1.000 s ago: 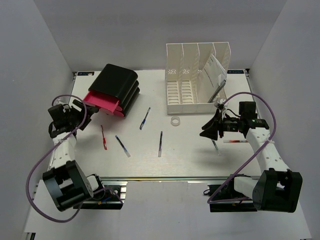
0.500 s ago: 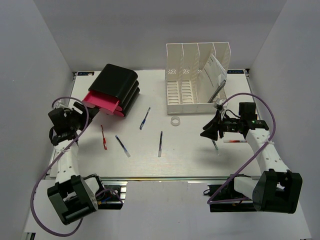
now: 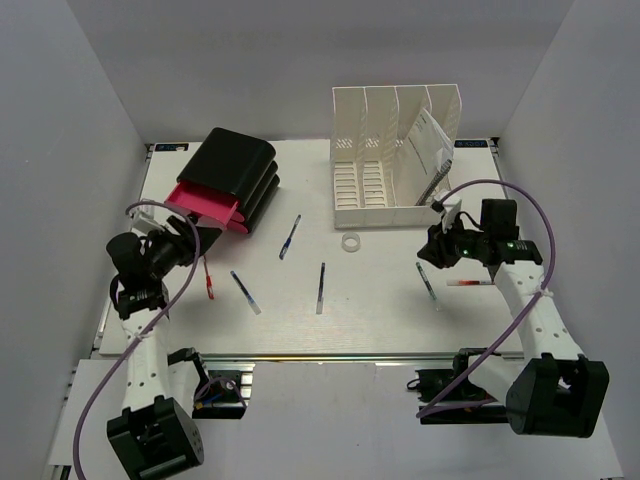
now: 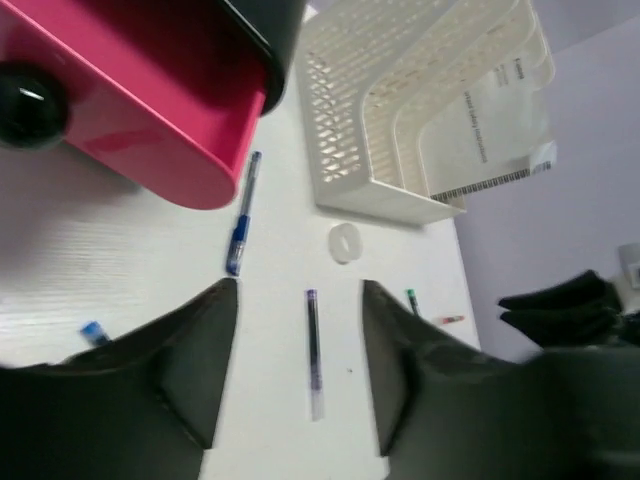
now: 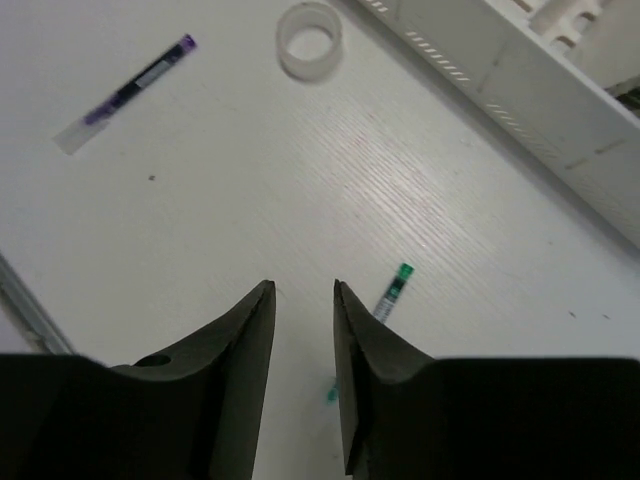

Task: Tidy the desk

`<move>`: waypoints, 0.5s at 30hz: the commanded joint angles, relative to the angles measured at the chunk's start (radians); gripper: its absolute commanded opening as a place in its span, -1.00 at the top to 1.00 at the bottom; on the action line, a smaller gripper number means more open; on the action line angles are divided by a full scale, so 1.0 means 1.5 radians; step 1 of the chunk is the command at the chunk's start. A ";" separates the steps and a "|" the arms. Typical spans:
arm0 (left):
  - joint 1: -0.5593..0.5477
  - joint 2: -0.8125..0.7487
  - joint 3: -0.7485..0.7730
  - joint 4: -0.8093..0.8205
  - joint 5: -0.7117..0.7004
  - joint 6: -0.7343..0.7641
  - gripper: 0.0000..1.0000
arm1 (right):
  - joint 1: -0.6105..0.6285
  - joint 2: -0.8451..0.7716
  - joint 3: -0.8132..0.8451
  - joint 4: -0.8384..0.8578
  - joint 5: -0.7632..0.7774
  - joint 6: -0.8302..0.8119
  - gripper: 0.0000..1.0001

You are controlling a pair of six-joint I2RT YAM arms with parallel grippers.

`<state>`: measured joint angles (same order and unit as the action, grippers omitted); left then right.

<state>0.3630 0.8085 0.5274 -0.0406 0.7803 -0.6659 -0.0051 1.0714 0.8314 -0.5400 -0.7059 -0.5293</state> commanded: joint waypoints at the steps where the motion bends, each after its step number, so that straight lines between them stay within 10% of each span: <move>1: -0.023 -0.012 0.001 -0.008 0.041 0.028 -0.31 | 0.001 0.011 0.037 -0.016 0.108 0.023 0.26; 8: -0.076 -0.026 0.058 -0.135 -0.067 0.169 -0.54 | -0.004 0.073 0.041 -0.061 0.272 0.025 -0.35; 15: -0.097 -0.049 0.053 -0.144 -0.079 0.187 -0.57 | -0.028 0.077 0.043 -0.071 0.397 -0.042 -0.38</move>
<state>0.2226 0.7578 0.5751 -0.2344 0.6903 -0.4274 -0.0238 1.2034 0.8547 -0.6300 -0.2234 -0.5297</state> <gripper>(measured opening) 0.781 0.692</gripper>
